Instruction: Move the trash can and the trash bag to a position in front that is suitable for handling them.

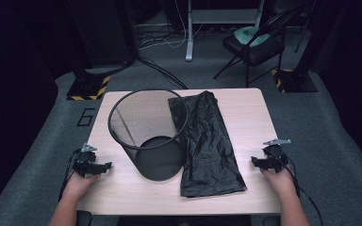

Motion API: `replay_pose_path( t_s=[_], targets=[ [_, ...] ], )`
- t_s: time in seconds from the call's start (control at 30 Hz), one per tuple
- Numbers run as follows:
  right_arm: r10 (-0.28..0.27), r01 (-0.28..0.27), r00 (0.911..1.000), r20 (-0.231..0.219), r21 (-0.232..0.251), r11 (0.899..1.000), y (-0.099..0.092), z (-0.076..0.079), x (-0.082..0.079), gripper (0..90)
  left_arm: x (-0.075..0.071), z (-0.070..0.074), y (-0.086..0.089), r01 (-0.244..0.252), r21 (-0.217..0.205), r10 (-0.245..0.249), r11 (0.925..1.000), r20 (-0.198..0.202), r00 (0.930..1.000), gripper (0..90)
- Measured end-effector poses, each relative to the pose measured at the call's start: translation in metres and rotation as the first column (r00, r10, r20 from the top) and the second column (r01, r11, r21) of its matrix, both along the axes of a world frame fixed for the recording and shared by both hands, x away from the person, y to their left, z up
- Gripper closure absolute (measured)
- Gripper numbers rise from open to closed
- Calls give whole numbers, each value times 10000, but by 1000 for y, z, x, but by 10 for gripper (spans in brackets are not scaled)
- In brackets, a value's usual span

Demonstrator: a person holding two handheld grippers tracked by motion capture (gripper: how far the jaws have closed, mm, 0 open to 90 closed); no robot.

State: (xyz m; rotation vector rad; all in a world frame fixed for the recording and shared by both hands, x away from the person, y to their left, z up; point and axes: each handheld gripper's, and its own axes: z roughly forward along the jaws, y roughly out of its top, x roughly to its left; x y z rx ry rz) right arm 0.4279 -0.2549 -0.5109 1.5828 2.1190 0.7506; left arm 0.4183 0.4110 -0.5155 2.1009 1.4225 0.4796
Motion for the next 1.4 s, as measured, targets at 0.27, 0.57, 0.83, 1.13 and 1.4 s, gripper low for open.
replay_pose_path(
  t_s=[0.27,0.57,0.83,1.13,1.4],
  targets=[
    [40,-40,9999,-99,42,10000,1,3,4,397,-2,0,0,48,3,-48,10000,0,10000,171],
    [115,-103,9997,-222,537,9985,1,6,5,446,-1,0,-2,44,-16,-44,10000,49,10000,168],
    [465,-524,9966,687,863,9949,16,41,11,466,-5,1,-3,-33,21,34,10000,-127,9999,169],
    [1135,-1201,9905,776,876,9889,54,37,37,446,-4,1,-3,29,25,-28,10000,-93,10000,169],
    [1837,-1906,9797,803,897,9775,80,22,37,451,-4,0,-3,30,36,-29,10000,-66,10000,168]
  ],
)
